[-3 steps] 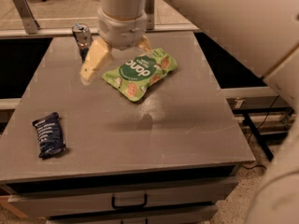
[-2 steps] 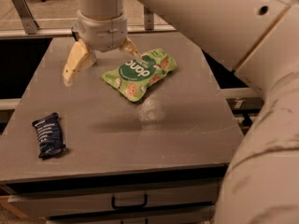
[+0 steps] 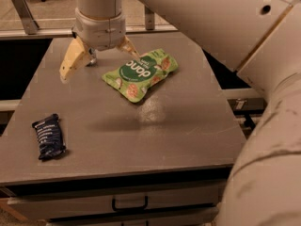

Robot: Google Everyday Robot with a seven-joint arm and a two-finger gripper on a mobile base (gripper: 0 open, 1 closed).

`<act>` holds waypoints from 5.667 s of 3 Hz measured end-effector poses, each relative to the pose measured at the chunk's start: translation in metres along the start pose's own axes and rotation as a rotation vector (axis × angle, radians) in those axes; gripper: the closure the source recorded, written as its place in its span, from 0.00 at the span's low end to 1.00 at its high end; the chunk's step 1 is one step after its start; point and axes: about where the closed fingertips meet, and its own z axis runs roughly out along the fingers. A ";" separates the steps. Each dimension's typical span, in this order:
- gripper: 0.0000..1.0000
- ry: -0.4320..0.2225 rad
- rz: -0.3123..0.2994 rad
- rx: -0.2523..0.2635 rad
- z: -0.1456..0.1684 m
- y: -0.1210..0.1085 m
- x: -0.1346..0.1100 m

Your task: Move rxbar blueberry near green rice chip bag

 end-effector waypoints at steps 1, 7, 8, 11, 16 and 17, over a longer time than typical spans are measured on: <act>0.00 0.032 0.042 -0.036 0.007 0.022 0.011; 0.18 0.041 0.015 0.075 0.106 0.161 0.013; 0.42 0.054 -0.008 0.095 0.112 0.171 0.015; 1.00 0.047 0.022 0.103 0.106 0.114 -0.012; 0.35 -0.118 0.069 0.006 0.090 -0.037 -0.083; 0.12 -0.172 0.160 -0.018 0.065 -0.049 -0.073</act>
Offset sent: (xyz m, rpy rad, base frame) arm -0.1170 0.0784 -0.0348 0.0626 0.2093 -0.0787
